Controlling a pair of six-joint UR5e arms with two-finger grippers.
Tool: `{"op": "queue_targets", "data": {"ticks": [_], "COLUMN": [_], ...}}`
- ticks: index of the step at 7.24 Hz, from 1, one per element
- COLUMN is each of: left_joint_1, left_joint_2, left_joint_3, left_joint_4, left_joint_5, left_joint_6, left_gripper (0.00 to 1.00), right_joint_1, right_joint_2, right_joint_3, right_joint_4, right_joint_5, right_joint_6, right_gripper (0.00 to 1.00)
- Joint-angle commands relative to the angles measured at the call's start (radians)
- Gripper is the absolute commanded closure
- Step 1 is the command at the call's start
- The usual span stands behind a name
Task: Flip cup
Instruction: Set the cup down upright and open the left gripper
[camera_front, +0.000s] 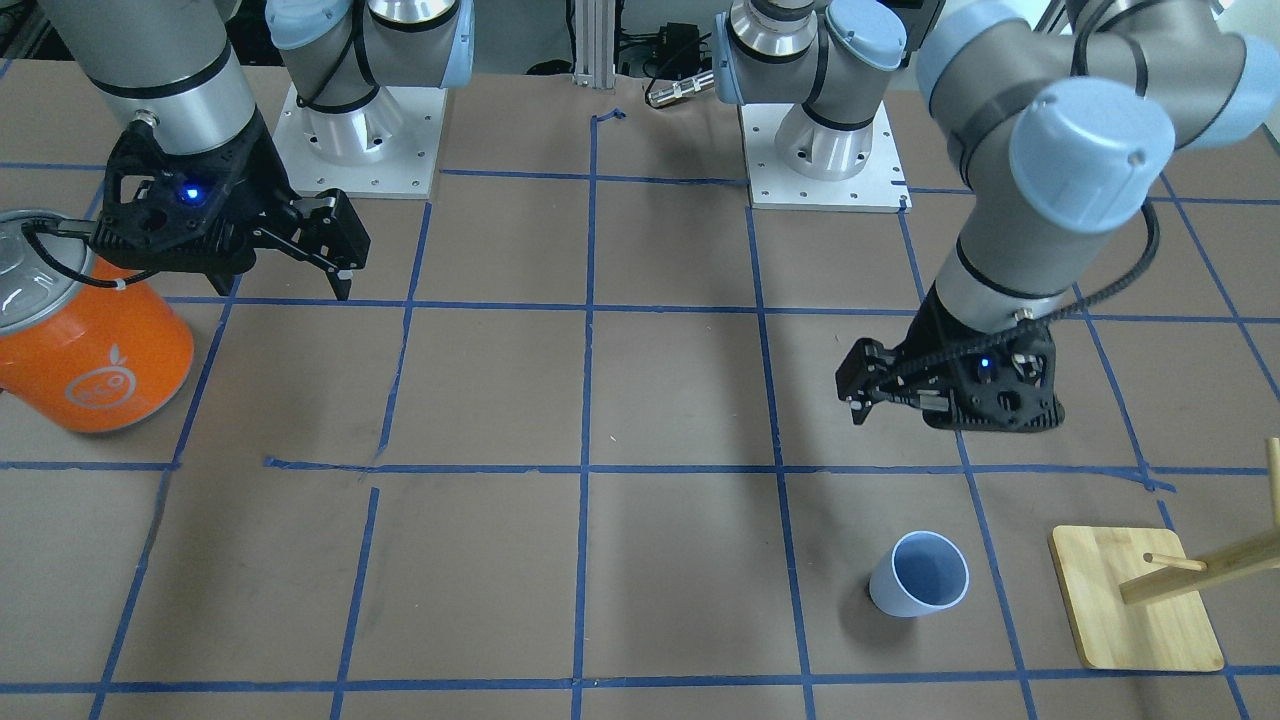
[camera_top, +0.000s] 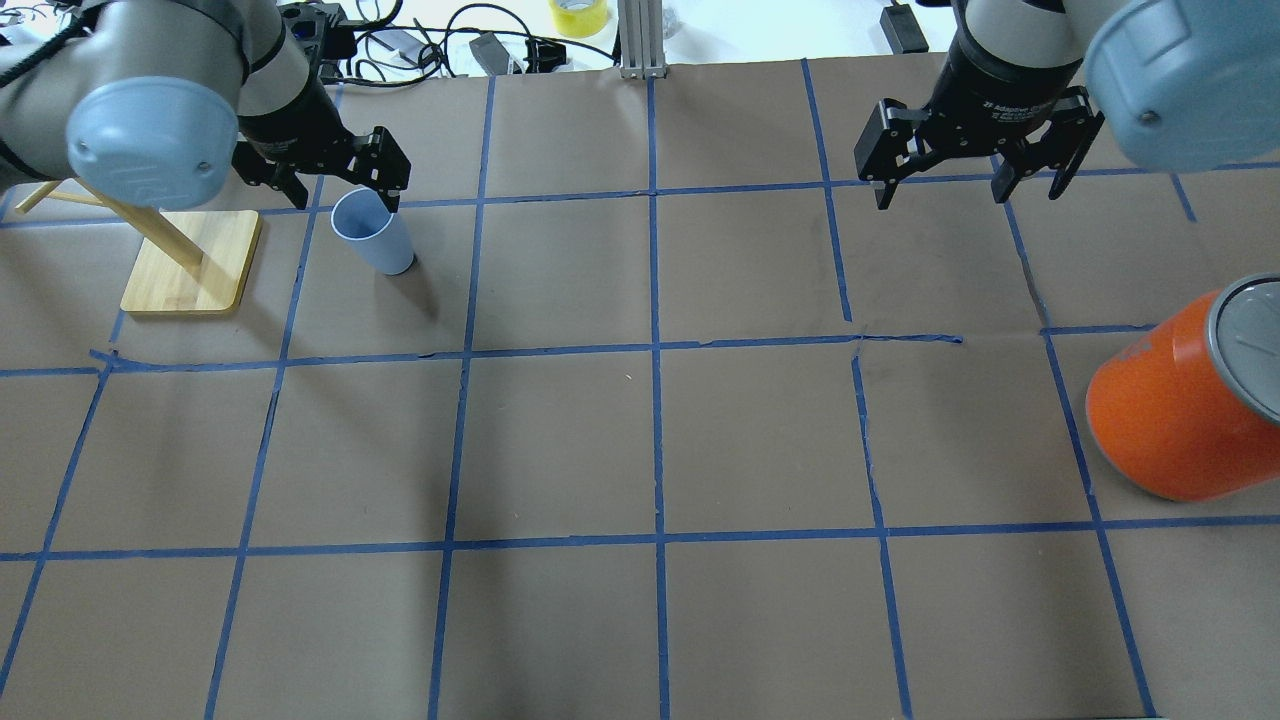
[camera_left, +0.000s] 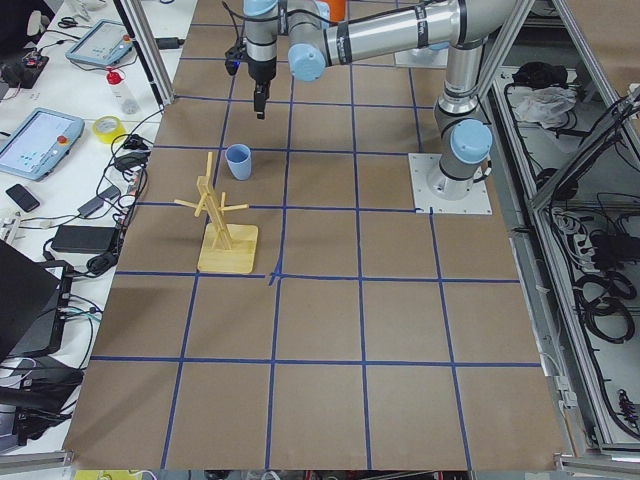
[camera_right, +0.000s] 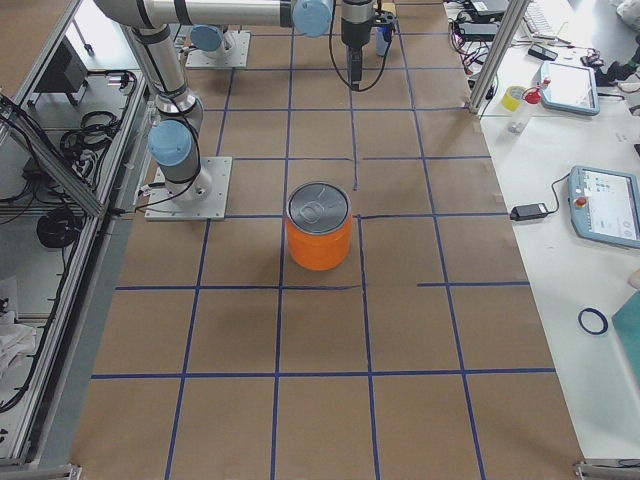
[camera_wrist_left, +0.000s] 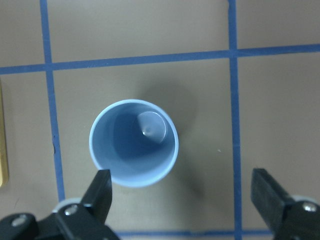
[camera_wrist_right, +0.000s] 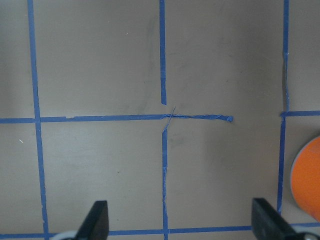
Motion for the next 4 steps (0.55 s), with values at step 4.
{"op": "queue_targets", "data": {"ticks": [4], "left_joint_1": [-0.09], "left_joint_2": [0.202], "left_joint_3": [-0.074], "left_joint_4": [-0.111], "left_joint_5": [-0.074], "left_joint_6": [-0.199], "left_gripper": [0.0], "right_joint_1": [0.004], "right_joint_2": [-0.002], "right_joint_3": [0.003], "right_joint_4": [0.001], "right_joint_5": [0.01], "right_joint_6": [0.003], "right_gripper": [0.0]}}
